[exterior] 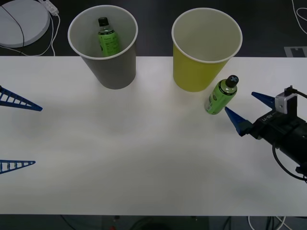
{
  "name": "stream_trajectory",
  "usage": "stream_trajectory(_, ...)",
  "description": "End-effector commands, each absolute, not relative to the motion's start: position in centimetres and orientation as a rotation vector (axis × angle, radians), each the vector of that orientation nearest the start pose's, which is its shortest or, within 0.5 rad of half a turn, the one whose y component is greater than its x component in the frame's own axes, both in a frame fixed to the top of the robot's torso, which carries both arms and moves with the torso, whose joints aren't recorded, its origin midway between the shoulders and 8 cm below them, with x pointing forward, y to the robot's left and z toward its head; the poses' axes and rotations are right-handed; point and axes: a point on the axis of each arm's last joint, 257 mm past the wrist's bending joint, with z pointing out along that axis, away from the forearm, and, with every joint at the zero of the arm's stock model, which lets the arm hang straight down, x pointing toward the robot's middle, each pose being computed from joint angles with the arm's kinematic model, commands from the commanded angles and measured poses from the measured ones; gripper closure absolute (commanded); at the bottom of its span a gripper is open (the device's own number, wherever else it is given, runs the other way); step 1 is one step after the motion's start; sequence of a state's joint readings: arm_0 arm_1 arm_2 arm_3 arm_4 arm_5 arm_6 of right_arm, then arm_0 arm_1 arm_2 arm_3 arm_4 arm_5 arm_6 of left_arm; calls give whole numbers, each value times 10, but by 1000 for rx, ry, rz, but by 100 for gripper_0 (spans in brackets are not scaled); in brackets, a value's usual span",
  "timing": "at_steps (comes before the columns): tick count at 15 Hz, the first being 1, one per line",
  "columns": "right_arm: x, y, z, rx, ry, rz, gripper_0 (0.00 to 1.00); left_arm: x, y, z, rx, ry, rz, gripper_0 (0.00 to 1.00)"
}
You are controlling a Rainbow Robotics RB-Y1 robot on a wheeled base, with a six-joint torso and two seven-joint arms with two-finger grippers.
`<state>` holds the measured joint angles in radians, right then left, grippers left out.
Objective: Put the can into the green bin and the plastic bottle into the gray bin
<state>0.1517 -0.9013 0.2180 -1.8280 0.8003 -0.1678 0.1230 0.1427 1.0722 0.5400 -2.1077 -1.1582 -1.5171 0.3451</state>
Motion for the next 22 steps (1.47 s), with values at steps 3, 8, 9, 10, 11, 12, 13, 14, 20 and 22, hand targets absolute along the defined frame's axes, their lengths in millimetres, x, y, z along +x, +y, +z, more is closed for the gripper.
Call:
stream_trajectory(3, 480, -255, -196, -550, 1636, 224, 0, 295, 261, -72, 1672, 1544, -392, 0)
stream_trajectory(8, 501, -241, -201, -547, 1631, 205, 0, 295, 261, -72, 1672, 1544, -392, 0)
stream_trajectory(9, 505, -241, -201, -540, 1630, 201, 0, 295, 261, -72, 1672, 1544, -392, 0)
stream_trajectory(10, 510, -239, -200, -539, 1626, 197, 0, 295, 261, -72, 1672, 1544, -392, 0)
stream_trajectory(11, 513, -239, -202, -535, 1631, 193, 0, 295, 261, -72, 1672, 1544, -392, 0)
stream_trajectory(12, 518, -237, -201, -536, 1628, 191, 0, 295, 261, -72, 1672, 1544, -392, 0)
stream_trajectory(13, 522, -235, -202, -533, 1628, 189, 0, 295, 261, -72, 1672, 1544, -392, 0)
stream_trajectory(14, 524, -232, -200, -531, 1624, 189, 0, 295, 261, -72, 1672, 1544, -392, 0)
stream_trajectory(20, 529, -221, -196, -535, 1616, 193, 0, 295, 261, -72, 1672, 1544, -392, 0)
stream_trajectory(22, 529, -221, -196, -535, 1616, 193, 0, 295, 261, -72, 1672, 1544, -392, 0)
